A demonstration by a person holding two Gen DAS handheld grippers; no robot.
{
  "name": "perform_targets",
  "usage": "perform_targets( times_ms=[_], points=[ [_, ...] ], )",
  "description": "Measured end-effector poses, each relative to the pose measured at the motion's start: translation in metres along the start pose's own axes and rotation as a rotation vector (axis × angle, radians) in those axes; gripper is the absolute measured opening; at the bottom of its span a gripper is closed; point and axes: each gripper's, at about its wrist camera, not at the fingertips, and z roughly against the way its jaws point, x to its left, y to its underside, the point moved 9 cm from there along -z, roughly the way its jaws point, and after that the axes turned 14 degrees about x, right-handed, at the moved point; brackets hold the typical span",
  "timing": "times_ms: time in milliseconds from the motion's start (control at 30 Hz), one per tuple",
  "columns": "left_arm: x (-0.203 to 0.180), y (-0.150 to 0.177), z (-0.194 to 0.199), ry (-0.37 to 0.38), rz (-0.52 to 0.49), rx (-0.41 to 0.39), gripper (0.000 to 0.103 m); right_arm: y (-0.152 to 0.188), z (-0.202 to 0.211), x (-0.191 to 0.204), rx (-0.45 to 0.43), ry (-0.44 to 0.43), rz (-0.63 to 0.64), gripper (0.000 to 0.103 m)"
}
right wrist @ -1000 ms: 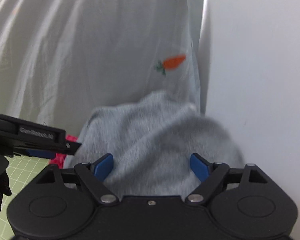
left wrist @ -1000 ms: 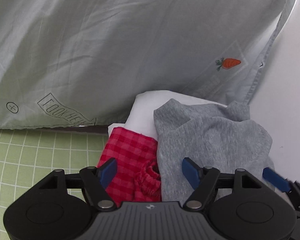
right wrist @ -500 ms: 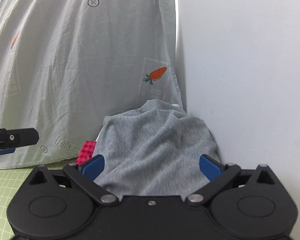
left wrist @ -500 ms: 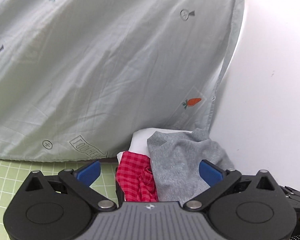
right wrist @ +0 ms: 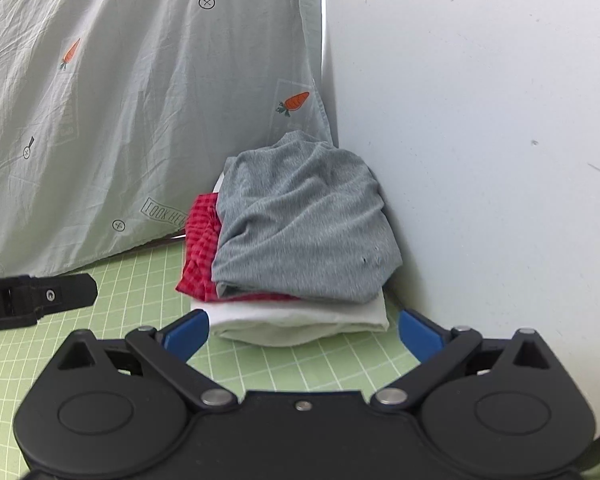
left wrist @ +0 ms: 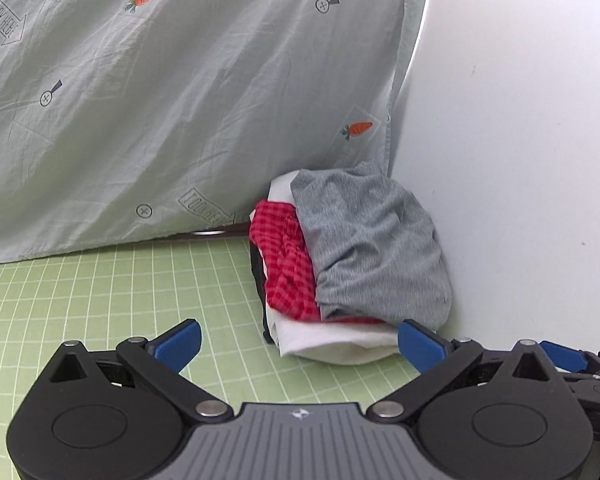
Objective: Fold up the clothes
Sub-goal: 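Release the sweatpants on the stack and withdraw both grippers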
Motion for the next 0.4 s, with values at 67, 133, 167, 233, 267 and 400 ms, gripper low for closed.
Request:
perform_targets(
  times_ms=[67,133,167,233,267,400],
  points=[
    [0.0,0.017,0.005,0.002,-0.004,0.024,0.103,0.012,0.007,0.0,0.009,0.007,0.001,0.102],
    [0.001,0.029,0.01,-0.002,-0.007,0.035,0.103,0.023,0.014,-0.001,0.02,0.015,0.003,0.102],
    [0.002,0.034,0.014,-0.001,-0.007,0.039,0.103,0.029,0.018,-0.002,0.025,0.018,0.002,0.102],
    [0.001,0.043,0.019,0.006,-0.002,0.046,0.103,0.037,0.025,-0.005,0.03,0.018,-0.004,0.102],
    [0.0,0.047,0.021,0.008,0.001,0.048,0.103,0.041,0.028,-0.006,0.032,0.02,-0.005,0.102],
    [-0.002,0.059,0.03,-0.007,0.002,0.049,0.103,0.055,0.036,-0.01,0.046,0.02,-0.004,0.102]
  ],
)
